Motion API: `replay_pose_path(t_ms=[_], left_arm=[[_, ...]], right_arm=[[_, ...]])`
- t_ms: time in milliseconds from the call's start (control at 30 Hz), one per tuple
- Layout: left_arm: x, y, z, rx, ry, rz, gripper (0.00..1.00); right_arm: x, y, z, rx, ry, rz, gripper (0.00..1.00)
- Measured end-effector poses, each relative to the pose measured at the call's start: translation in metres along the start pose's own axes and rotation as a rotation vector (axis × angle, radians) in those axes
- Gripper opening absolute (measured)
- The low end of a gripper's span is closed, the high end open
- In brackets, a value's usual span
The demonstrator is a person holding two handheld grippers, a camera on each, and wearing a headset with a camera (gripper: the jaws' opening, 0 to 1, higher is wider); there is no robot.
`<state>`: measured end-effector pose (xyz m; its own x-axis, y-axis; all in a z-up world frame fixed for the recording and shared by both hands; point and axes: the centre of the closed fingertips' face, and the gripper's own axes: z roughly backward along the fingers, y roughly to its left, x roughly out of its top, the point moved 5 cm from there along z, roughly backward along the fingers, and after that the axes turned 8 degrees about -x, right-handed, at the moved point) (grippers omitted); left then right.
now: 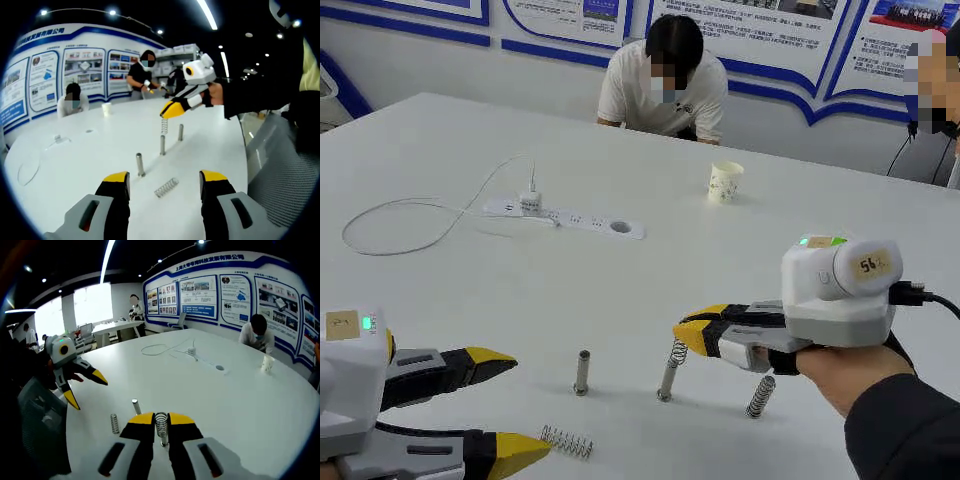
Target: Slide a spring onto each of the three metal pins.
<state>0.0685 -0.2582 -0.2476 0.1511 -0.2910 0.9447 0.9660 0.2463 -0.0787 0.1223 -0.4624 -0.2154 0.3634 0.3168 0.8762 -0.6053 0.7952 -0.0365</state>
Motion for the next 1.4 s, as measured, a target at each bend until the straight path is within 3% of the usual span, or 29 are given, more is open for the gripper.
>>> replay_pose_path(t_ms=[767,1400], left_arm=[[-0.002,0.001,0.000,-0.003,0.000,0.009,0.58],[-0.004,0.000,-0.001,-0.010,0.010,0.013,0.57]], right_arm=[[-0.011,-0.003,-0.010,-0.008,0.018,-0.014,0.11],[-0.031,-0.001,-0.023,-0.004,0.052,-0.008,0.11]])
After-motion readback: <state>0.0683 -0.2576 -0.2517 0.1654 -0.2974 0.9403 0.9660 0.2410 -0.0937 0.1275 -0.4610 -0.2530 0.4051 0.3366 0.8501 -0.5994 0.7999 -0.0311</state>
